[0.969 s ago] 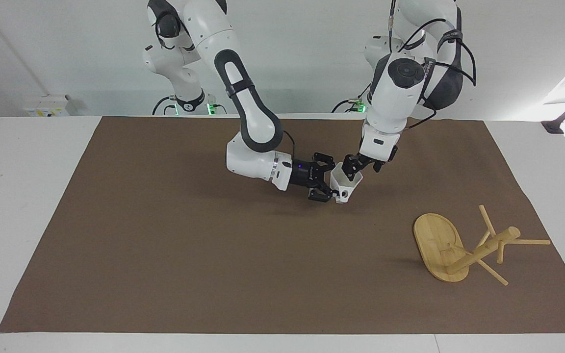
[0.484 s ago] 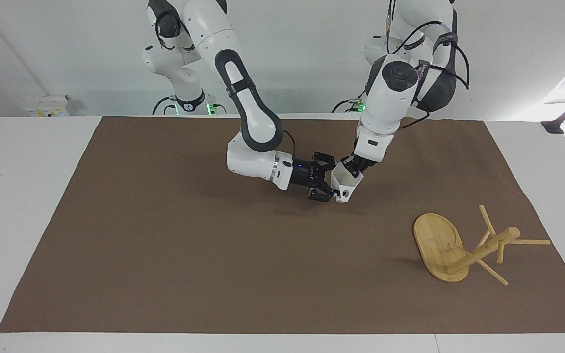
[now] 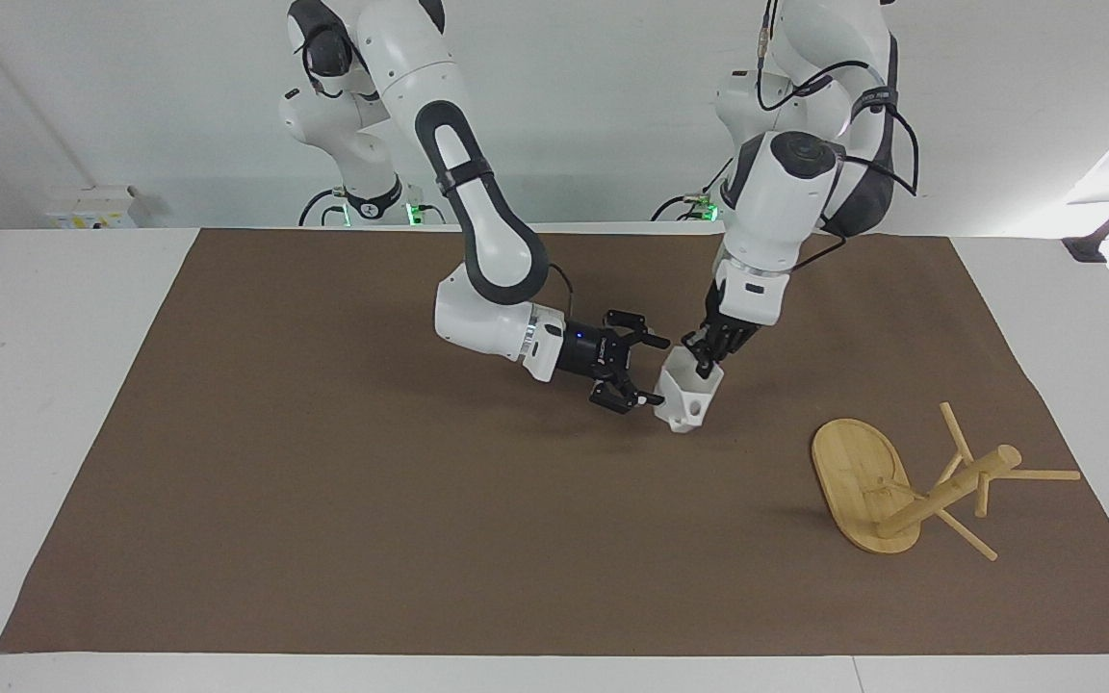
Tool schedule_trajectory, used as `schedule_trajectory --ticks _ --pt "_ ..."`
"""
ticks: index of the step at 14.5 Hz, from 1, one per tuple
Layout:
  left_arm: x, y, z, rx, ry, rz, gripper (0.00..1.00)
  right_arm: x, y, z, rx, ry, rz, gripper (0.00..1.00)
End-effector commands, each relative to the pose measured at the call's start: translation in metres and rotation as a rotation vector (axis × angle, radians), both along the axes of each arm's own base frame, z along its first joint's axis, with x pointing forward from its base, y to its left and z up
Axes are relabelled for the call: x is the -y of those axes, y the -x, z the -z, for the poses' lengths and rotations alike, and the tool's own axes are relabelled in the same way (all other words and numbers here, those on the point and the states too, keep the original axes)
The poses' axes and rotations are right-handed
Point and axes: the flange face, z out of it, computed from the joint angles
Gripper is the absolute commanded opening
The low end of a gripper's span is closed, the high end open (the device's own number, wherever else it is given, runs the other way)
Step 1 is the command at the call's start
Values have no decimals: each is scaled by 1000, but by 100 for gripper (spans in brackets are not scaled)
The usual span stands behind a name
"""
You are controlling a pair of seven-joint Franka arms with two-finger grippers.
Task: Hang cup on rack
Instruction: 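Carry the mug to the rack with the left gripper while the right gripper withdraws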
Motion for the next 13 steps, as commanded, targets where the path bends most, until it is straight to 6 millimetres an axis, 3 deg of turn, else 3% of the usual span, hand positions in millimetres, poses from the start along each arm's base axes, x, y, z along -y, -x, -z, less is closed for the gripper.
schedule_trajectory --ticks 1,3,6,9,11,13 --pt "-48 -9 10 129 38 -91 0 49 -23 -7 14 -35 -42 100" --pt "-86 -18 13 239 61 -148 0 123 -51 -13 35 -22 -109 100" --pt "-111 -29 11 293 100 -222 0 253 -74 -27 -36 41 -238 100" --pt "-126 -35 15 280 131 -285 0 378 -67 -47 -165 173 -285 100" --pt "-128 -35 16 275 140 -297 0 442 -49 -78 -228 343 -270 100" --pt "-130 -35 17 267 158 -321 0 484 -27 -122 -340 554 -201 100"
